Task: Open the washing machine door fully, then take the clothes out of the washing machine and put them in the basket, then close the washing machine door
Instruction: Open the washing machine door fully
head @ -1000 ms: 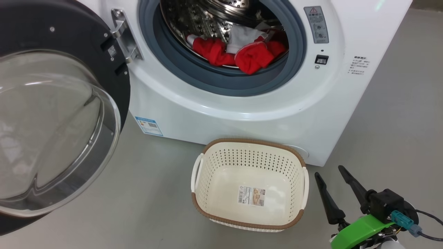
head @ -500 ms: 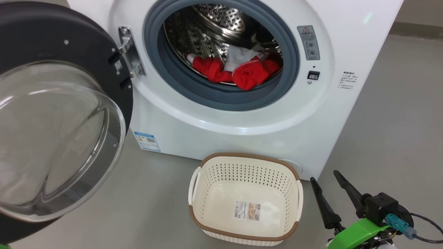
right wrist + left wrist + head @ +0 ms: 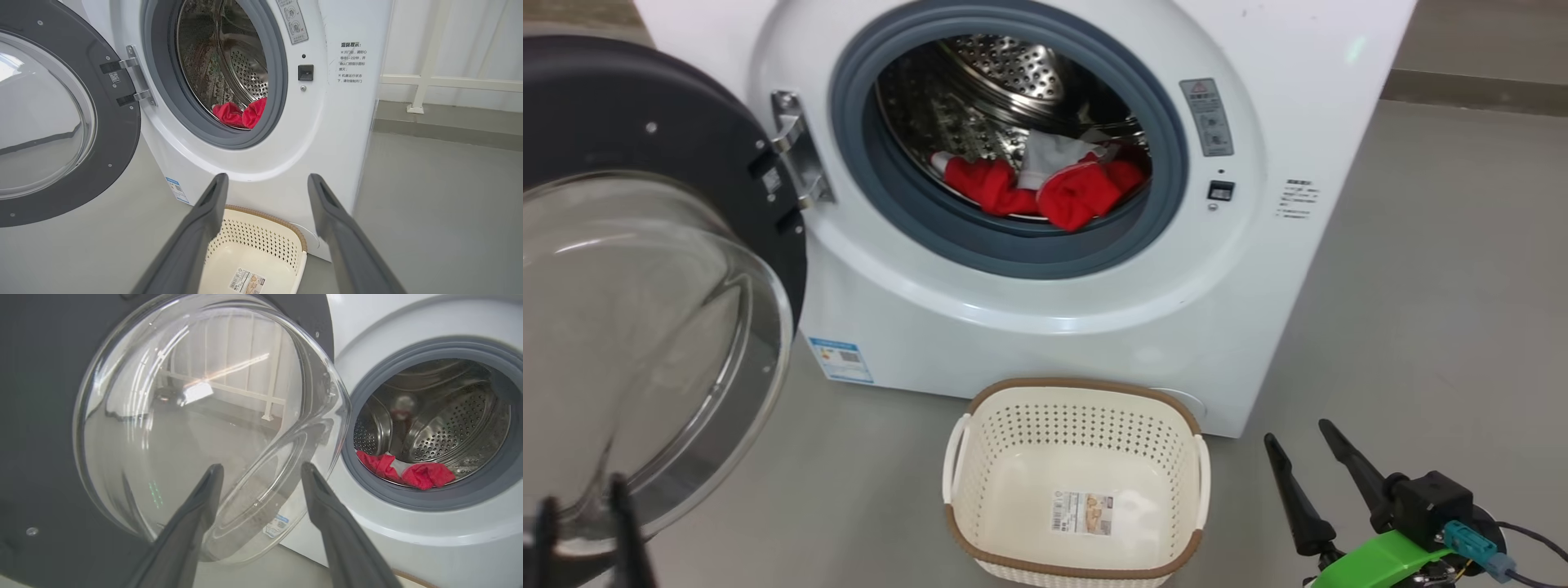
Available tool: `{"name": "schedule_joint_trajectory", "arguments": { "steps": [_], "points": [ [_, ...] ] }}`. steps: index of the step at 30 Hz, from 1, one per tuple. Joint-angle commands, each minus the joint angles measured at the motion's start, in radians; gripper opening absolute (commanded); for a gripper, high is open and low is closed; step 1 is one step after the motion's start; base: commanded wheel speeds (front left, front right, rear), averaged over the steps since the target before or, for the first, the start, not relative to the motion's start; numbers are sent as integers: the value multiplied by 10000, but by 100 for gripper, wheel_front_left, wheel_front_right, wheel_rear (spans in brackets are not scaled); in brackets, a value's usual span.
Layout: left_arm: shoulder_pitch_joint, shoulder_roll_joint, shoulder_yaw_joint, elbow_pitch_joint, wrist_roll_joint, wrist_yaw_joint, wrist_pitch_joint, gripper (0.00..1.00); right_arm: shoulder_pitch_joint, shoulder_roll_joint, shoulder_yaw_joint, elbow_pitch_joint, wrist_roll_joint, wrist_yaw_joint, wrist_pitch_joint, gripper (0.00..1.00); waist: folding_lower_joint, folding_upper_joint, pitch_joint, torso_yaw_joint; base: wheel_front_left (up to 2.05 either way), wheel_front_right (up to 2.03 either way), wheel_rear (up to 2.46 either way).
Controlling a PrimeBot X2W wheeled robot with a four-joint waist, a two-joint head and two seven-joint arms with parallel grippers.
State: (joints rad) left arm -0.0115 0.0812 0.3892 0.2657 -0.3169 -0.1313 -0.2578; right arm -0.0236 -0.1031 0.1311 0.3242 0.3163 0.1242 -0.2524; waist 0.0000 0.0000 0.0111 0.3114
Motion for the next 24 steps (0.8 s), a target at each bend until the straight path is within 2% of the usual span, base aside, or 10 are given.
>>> {"name": "schedule_joint_trajectory", "arguments": {
  "steps": [1,15,24],
  "points": [
    [108,227,-171,-552,33,6,-40,100,-148,-80,63,-290,35,65,-93,100,0,0,-37,-254,0,0,0],
    [479,453,-2220,-1595,-553,6,-40,100,-127,-81,-377,-599,59,65,-93,100,0,0,227,-1415,0,0,0],
    [425,566,-3068,-1753,-877,6,-40,100,-63,-99,-669,-710,34,65,-93,100,0,0,423,-2198,0,0,0]
  ]
}}
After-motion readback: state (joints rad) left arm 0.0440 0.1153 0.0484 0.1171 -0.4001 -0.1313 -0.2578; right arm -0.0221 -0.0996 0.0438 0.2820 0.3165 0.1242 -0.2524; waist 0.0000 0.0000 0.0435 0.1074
